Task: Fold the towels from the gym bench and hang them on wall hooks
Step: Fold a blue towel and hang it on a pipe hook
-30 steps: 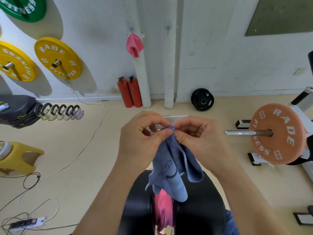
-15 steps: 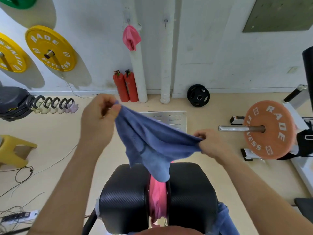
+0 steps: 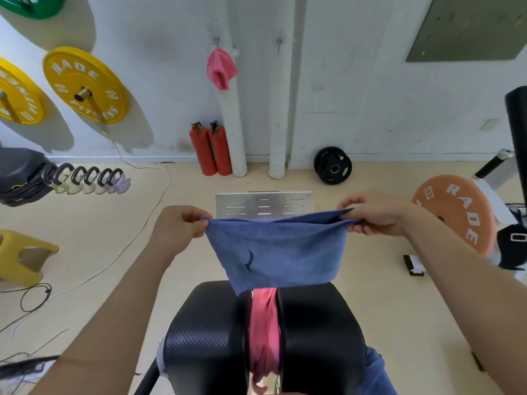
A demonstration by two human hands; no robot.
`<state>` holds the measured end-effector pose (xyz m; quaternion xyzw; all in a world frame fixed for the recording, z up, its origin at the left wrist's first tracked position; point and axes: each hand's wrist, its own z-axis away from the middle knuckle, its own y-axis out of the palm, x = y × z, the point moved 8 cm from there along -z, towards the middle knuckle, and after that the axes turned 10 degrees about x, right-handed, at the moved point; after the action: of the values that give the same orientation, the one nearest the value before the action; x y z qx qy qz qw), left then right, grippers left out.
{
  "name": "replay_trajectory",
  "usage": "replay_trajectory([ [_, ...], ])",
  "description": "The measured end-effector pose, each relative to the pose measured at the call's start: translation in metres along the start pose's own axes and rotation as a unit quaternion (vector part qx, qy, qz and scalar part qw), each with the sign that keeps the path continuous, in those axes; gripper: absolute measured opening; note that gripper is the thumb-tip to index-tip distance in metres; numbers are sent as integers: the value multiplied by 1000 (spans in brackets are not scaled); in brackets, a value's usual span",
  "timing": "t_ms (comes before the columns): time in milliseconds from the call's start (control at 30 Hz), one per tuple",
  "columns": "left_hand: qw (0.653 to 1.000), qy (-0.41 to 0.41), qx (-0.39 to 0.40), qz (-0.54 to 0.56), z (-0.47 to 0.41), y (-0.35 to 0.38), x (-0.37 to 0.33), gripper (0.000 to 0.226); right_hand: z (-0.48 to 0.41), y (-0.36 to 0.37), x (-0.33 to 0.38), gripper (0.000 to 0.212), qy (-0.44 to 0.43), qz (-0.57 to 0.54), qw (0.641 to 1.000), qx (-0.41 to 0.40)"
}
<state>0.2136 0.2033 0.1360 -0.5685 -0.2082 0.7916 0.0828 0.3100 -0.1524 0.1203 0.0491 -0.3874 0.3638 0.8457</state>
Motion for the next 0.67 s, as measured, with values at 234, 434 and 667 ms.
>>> replay_trajectory([
  [234, 992, 88, -91, -19, -25, -14, -52, 23, 25, -60, 60, 37, -181, 58, 934, -302],
  [434, 998, 7, -3, 60, 18, 20, -4, 18, 38, -25, -17, 40, -161, 7, 942, -296],
  [667, 963, -229, 89, 107, 88, 111, 161, 6, 13, 74, -199, 36, 43, -83, 969, -229],
])
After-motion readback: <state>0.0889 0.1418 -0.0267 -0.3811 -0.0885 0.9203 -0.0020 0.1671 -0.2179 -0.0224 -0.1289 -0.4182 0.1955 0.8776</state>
